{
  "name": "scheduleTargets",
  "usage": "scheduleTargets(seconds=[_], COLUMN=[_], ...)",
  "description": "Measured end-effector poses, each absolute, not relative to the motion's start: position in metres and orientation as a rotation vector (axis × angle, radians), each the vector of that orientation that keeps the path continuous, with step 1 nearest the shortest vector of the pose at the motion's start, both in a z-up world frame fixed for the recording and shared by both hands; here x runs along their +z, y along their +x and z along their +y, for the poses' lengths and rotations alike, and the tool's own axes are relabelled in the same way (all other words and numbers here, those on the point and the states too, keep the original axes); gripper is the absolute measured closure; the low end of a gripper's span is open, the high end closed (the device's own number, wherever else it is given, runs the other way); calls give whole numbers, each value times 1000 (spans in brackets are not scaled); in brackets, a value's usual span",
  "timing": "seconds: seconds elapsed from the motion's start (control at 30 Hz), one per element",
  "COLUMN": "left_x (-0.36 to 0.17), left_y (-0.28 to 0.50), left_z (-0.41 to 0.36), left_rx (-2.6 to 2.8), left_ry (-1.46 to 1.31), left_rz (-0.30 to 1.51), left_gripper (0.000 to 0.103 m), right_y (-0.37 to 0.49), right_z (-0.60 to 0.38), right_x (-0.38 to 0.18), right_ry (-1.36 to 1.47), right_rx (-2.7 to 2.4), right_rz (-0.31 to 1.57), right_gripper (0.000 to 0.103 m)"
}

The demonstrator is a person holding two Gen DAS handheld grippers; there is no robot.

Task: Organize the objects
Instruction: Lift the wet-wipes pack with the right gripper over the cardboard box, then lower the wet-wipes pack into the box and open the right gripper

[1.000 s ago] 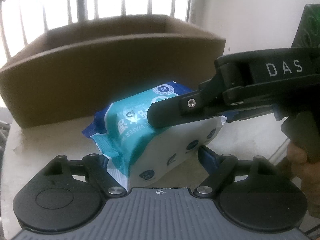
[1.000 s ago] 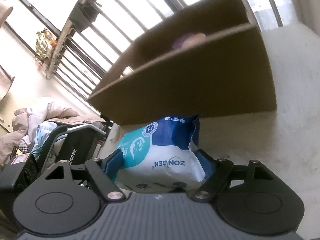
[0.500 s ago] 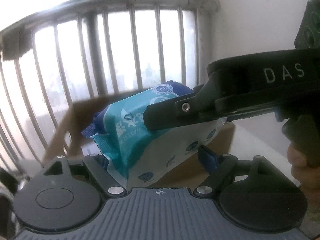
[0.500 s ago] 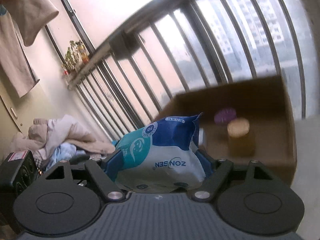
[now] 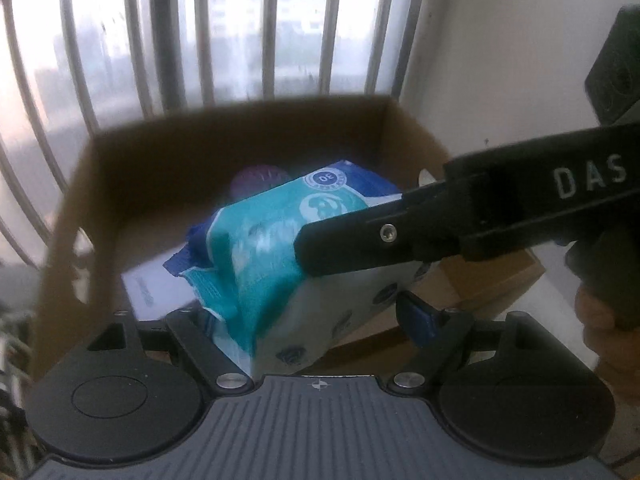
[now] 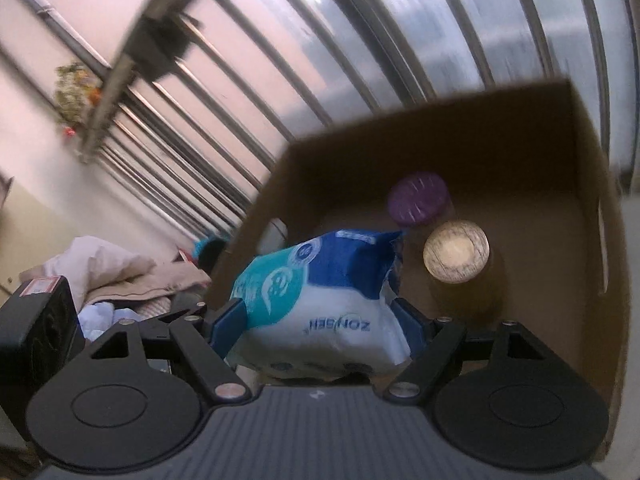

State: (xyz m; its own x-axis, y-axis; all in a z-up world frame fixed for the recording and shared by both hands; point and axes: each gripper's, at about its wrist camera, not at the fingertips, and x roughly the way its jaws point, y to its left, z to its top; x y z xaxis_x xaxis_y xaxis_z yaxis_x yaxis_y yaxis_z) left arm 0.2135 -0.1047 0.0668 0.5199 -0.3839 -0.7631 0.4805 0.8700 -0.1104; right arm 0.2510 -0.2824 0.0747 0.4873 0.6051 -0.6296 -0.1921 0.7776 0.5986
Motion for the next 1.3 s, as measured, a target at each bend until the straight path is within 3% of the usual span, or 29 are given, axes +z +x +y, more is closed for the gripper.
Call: scheduleTargets(seconds=[0.27,0.9,1.17,1.3], left_x=[25,26,29,19], left_y=[254,293,287,297], left_z=[-102,-151,-128,-124], left_rx=[-553,-588,-576,-541], left_ry=[83,90,103,130], left_rz=[1083,1131,1138,1193], left_gripper=[20,20,20,14], right_y=[280,305,304,309], right_z=[-281,-314,-297,-289], right_x=[46,52,50,41], right_ry=[464,450,445,401], right_rx=[465,351,419,407], right_rz=[1110,1086,1105,1127], right_gripper=[21,20,20,21])
